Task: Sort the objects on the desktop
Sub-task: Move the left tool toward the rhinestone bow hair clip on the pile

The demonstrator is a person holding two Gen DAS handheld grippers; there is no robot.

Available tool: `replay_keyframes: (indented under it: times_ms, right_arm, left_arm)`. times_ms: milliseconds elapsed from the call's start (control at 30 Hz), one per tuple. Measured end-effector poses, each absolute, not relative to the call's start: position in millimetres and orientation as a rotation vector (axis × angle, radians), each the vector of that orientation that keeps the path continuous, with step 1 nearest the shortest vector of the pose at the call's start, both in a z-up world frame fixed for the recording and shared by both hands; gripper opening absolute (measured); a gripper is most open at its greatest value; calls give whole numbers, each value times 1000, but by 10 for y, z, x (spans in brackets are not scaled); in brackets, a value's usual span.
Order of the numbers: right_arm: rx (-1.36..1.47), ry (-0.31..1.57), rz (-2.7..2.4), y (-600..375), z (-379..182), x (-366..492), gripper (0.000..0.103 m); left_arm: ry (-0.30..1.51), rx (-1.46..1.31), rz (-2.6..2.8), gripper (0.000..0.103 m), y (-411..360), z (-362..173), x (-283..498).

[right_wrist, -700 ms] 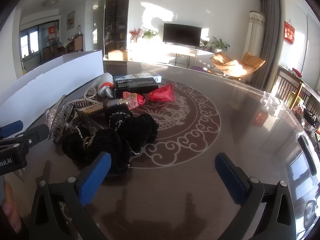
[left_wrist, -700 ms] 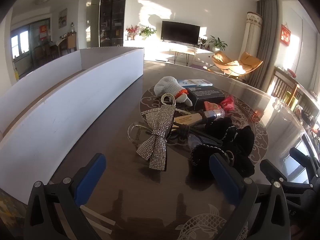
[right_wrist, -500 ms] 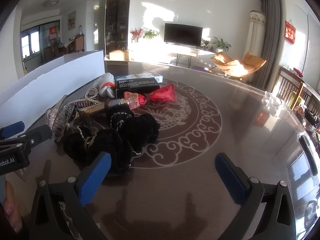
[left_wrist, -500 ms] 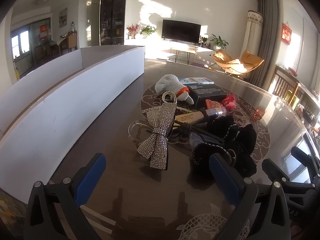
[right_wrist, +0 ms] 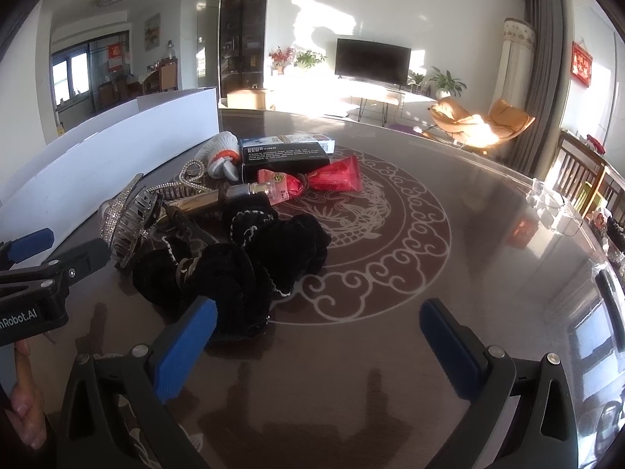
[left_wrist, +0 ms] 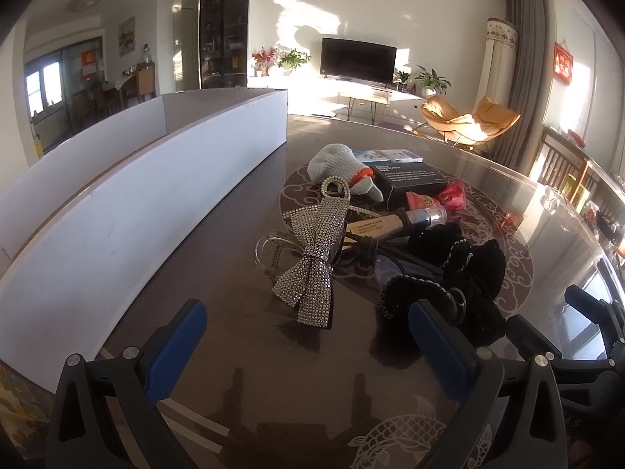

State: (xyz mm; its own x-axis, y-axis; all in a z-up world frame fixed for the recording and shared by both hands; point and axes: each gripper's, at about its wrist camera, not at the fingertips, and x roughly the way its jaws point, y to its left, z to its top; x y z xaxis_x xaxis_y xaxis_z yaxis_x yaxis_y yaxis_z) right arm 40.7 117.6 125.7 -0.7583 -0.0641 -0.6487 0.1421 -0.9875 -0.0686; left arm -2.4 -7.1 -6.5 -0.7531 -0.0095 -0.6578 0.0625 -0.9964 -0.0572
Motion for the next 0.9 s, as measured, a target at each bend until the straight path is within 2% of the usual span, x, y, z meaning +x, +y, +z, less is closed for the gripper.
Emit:
replay_keyframes:
  times_ms: [667, 900]
  right_arm:
    - [1086, 176, -2823, 1172, 1216, 349, 103]
    - [1123, 155, -2797, 1186, 1187, 307, 103]
  left_arm:
    - [131, 1116, -2890, 103, -84, -98, -38]
    - [271, 1122, -2825, 103, -300, -138, -54]
